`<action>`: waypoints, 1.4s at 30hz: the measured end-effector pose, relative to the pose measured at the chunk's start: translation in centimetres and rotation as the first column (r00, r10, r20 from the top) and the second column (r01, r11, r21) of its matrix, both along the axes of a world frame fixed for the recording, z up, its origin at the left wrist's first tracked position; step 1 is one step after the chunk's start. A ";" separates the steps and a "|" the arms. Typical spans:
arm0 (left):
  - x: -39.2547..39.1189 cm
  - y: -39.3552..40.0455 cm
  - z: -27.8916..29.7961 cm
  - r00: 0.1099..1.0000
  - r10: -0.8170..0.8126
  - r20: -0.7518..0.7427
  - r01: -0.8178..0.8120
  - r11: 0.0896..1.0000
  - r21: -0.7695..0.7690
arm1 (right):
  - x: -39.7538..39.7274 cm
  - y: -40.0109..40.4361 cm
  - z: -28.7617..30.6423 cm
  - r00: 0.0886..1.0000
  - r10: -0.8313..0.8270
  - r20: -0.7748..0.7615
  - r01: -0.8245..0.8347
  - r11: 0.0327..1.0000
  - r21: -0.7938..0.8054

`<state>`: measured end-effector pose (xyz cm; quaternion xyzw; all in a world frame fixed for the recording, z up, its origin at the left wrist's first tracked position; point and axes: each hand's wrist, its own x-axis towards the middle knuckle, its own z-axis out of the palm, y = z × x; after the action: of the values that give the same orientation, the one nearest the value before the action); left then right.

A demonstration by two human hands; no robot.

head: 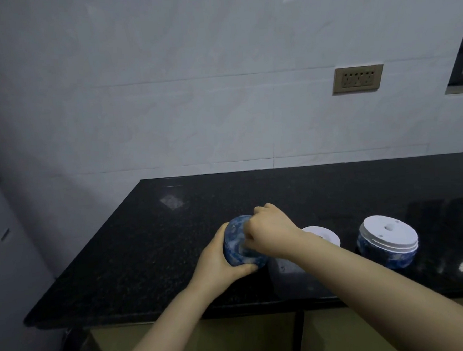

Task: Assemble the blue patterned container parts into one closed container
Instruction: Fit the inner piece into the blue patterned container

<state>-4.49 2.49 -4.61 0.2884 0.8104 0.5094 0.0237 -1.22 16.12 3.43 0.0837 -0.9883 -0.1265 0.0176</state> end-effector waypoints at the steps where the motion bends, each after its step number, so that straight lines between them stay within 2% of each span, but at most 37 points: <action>1: 0.0 0.0 0.0 1.000 -0.002 -0.003 0.002 1.000 -0.004 | 0.0 0.0 -0.1 1.000 -0.013 -0.016 0.012 1.000 -0.013; 5: 0.0 0.0 -0.1 1.000 0.003 -0.004 -0.003 1.000 -0.011 | 0.5 0.5 -0.8 0.992 0.002 -0.126 -0.023 0.986 -0.164; 7: 0.0 0.0 -0.1 1.000 0.006 0.001 -0.006 1.000 -0.006 | 0.6 0.8 -0.7 0.991 0.063 -0.116 -0.088 0.971 -0.222; 10: 0.0 0.0 -0.1 1.000 0.010 0.000 -0.010 1.000 -0.013 | 0.6 0.7 -0.4 0.995 0.100 -0.018 -0.102 0.980 -0.170; 13: 0.1 0.0 -0.1 1.000 0.017 0.000 -0.017 1.000 -0.014 | 0.4 0.2 -0.2 0.997 0.073 -0.016 -0.074 0.992 -0.106; 16: 0.2 0.0 -0.1 1.000 0.030 -0.003 -0.030 0.999 -0.013 | 0.0 -0.4 -0.3 1.000 0.018 0.004 -0.018 0.999 0.030; 18: 0.2 0.0 0.0 0.999 0.035 -0.006 -0.035 0.999 -0.020 | -0.2 -0.6 -0.5 1.000 -0.020 -0.006 0.020 0.998 0.053; 21: 0.3 0.0 0.1 0.999 0.035 -0.009 -0.035 0.999 -0.022 | -0.2 -0.3 -0.8 0.998 -0.037 -0.058 0.038 0.999 0.014; 26: 0.5 -0.1 0.2 1.000 0.013 -0.019 -0.013 1.000 -0.009 | 0.2 0.8 -0.9 0.996 0.017 -0.091 -0.035 0.978 -0.205; 29: 0.7 0.0 0.4 1.000 0.003 -0.023 -0.003 1.000 -0.012 | 0.4 1.1 -0.7 0.998 0.055 -0.042 -0.063 0.974 -0.218; 32: 0.6 0.0 0.3 1.000 0.009 -0.027 -0.009 1.000 -0.018 | 0.3 1.0 -0.6 0.997 0.060 -0.054 -0.069 0.981 -0.181; 36: 0.4 0.0 0.0 0.999 0.030 -0.029 -0.031 0.999 -0.021 | 0.1 0.5 -0.7 0.998 -0.005 -0.055 -0.002 0.993 -0.120; 39: 0.4 -0.1 0.0 0.999 0.028 -0.034 -0.029 0.999 -0.028 | 0.0 0.4 -0.5 0.996 -0.054 -0.073 0.042 0.987 -0.157; 42: 0.5 0.0 0.2 0.999 0.012 -0.044 -0.013 0.999 -0.038 | 0.4 0.5 -0.2 0.995 0.016 -0.101 -0.038 0.974 -0.225</action>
<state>-4.03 2.48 -4.44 0.2938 0.8221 0.4876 0.0084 -0.79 16.62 3.20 0.0882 -0.9929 -0.0166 0.0775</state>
